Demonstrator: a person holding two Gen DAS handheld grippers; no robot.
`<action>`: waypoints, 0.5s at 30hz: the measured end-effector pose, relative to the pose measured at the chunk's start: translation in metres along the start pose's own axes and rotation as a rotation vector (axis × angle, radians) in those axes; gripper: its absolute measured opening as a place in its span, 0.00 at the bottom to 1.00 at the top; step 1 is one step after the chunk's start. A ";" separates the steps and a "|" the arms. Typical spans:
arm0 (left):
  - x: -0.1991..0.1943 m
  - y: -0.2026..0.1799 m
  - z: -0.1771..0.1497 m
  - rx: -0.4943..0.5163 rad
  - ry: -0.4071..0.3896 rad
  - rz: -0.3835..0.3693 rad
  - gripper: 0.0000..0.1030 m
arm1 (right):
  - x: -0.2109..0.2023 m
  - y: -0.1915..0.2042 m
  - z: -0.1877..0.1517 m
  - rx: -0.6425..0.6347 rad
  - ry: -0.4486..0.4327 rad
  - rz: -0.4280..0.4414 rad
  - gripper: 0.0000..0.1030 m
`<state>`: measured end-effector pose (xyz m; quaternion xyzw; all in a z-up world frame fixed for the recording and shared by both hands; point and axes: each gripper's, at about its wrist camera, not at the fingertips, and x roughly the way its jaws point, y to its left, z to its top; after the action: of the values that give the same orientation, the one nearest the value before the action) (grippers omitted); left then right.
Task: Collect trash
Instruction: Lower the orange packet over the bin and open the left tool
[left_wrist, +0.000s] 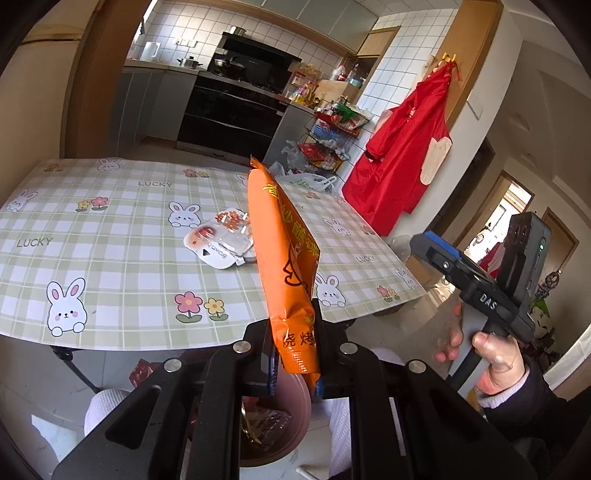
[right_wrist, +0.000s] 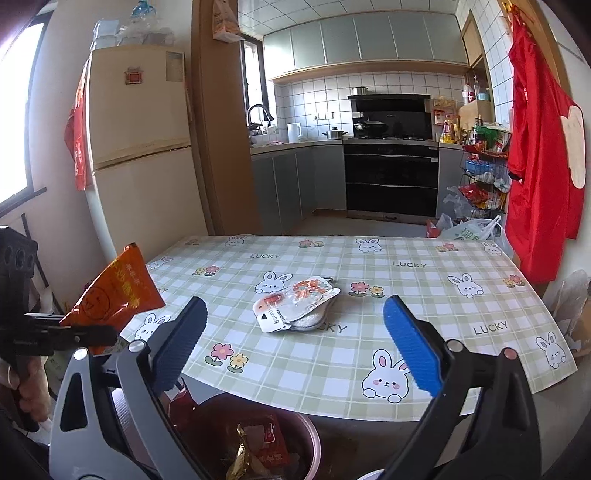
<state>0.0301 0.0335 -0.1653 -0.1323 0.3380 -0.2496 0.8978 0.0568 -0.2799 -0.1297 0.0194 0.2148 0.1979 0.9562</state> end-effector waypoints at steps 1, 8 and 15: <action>0.002 -0.002 -0.002 0.007 0.018 -0.014 0.14 | 0.000 -0.002 -0.001 0.005 0.001 -0.005 0.92; 0.016 -0.016 -0.013 0.039 0.077 -0.050 0.14 | 0.001 -0.007 -0.003 0.033 0.009 -0.014 0.93; 0.018 -0.016 -0.015 0.043 0.095 -0.046 0.14 | 0.004 -0.007 -0.007 0.036 0.017 -0.017 0.93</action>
<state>0.0258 0.0097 -0.1794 -0.1085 0.3717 -0.2833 0.8774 0.0599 -0.2847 -0.1382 0.0332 0.2267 0.1860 0.9555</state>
